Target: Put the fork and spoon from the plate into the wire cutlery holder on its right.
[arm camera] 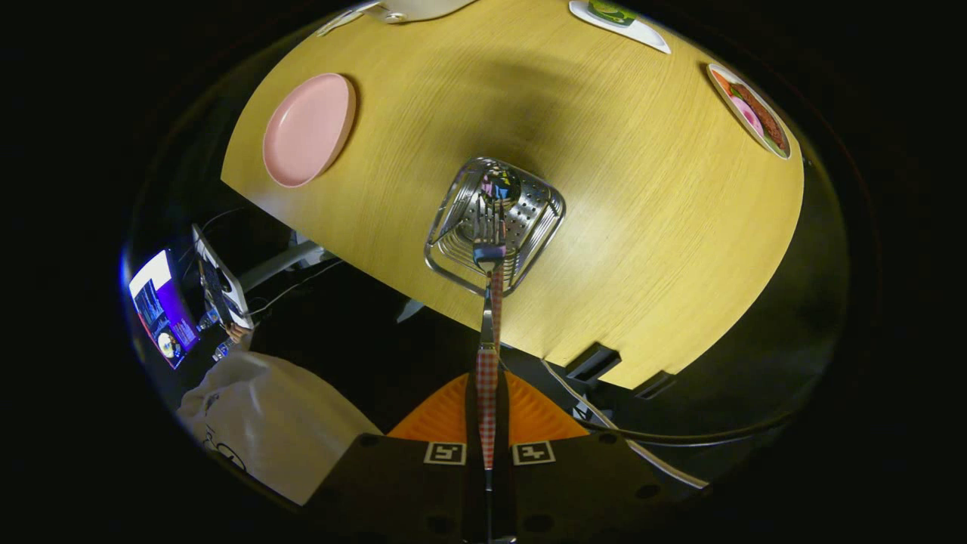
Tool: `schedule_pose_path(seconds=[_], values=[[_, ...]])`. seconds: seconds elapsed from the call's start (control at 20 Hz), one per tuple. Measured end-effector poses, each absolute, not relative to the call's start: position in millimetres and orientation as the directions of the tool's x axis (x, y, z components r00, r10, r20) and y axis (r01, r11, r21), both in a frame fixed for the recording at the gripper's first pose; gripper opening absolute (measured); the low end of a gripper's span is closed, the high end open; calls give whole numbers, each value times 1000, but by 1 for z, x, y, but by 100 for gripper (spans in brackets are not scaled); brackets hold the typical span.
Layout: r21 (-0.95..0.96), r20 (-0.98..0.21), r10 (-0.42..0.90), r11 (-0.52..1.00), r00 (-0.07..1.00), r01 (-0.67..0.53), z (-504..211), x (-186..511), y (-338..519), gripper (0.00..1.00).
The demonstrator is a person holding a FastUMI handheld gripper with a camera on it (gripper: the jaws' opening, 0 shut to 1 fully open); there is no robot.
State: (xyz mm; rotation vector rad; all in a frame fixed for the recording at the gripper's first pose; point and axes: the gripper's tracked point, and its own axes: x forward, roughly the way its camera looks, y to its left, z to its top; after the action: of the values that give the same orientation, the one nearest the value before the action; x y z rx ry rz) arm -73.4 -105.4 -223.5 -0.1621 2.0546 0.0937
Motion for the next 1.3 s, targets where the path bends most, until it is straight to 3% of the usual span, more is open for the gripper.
schedule_pose_path(seconds=[0.35,0.65,0.8,0.95,1.3], values=[[-8,-837,-109,982,-536,-188,-232,-61,-113,8],[-7,-865,-112,978,-490,-210,-239,-48,-112,15],[-4,-905,-84,982,-416,-191,-238,-41,-106,75],[-3,-946,-49,989,-321,-145,-230,-33,-105,100],[37,-998,43,993,50,-110,-186,-12,-93,100]])
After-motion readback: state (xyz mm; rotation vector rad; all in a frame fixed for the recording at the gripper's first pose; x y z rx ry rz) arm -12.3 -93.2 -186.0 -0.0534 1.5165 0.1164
